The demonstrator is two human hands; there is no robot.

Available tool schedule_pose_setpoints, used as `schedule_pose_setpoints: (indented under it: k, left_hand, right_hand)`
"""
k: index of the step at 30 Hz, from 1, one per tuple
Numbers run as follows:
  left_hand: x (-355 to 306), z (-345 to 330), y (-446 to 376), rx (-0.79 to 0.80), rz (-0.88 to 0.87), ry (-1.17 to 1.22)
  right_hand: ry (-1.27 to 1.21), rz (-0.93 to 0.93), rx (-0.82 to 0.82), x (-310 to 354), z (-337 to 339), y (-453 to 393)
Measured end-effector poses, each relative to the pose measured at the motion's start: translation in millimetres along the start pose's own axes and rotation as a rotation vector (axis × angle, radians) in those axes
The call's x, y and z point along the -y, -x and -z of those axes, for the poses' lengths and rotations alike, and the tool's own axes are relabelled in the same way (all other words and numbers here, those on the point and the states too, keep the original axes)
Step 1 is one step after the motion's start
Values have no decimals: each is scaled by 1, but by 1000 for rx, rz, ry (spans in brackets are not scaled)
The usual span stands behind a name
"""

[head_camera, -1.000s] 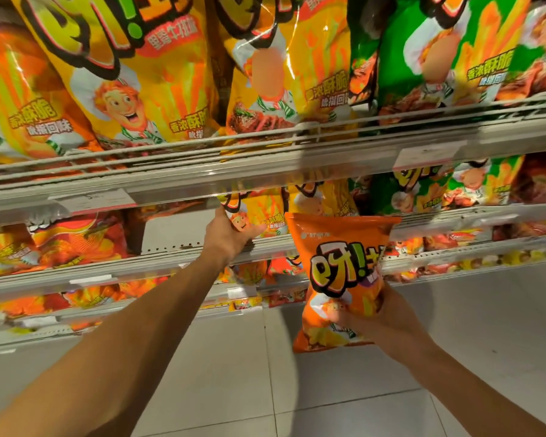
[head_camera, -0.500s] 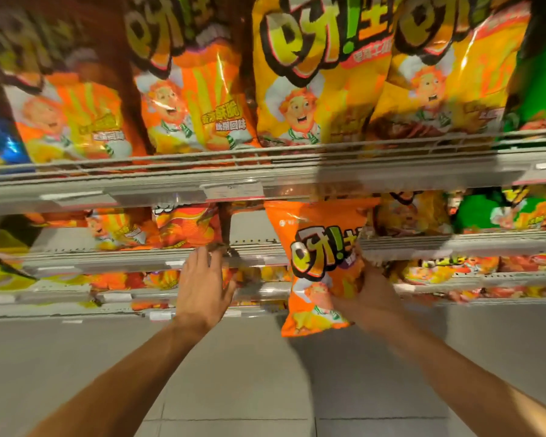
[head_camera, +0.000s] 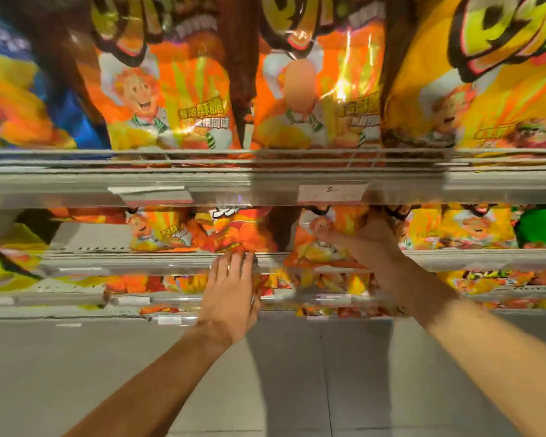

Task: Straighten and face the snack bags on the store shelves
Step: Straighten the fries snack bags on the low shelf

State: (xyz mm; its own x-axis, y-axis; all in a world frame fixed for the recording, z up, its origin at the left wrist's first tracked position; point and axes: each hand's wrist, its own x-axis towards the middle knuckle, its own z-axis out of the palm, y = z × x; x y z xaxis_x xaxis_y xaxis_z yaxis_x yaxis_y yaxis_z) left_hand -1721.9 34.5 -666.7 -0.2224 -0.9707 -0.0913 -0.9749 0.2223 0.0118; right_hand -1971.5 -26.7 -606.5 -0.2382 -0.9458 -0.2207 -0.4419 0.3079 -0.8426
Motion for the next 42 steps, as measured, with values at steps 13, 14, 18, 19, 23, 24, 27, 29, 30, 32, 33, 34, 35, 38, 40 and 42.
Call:
schedule_pose_setpoints:
  k: [13,14,18,19,23,24,27,29,30,32,33,34,35,38,40,42]
  left_hand:
    - [-1,1,1,68,32,96]
    - [-1,2,1,69,35,101]
    - [-1,3,2,80,38,123]
    - [-1,3,1,84,39,123]
    - [-2,4,2,87,46,134]
    - [-2,5,1,96,49,141]
    - [-3,6,1,119,66,168]
    - [-3,6,1,125,63,172]
    - [-3,5,1,123,61,175]
    - [-1,3,2,121,53,185]
    - [0,3,4,120,47,189]
    - [2,2,5,115,39,190]
    - [3,2,7,103,30,194]
    - [9,3,12,33,-16,248]
    - [17,5,19,-22,-57,321]
    - [30,7,26,-69,-79,401]
  right_hand:
    - [-33,18,141,-19,-26,-43]
    - [-13,19,150,-20,-28,-45]
    - [37,13,181,-23,-33,-48]
    - [44,5,188,-24,-33,-49]
    - [79,-42,191,-27,-30,-46]
    - [94,-51,184,-28,-29,-44]
    - [146,-50,151,-30,-30,-36]
    - [174,-24,127,-31,-28,-30]
    - [171,-3,106,-32,-26,-27]
    - [148,64,28,-33,-21,-16]
    - [141,118,-24,-34,-20,-10]
    - [138,177,-80,-34,-20,-2]
    - [135,229,-142,-34,-21,5]
    - [130,336,-369,-34,-30,24]
    - [133,427,-527,-32,-41,30]
    - [119,494,-600,-26,-56,35]
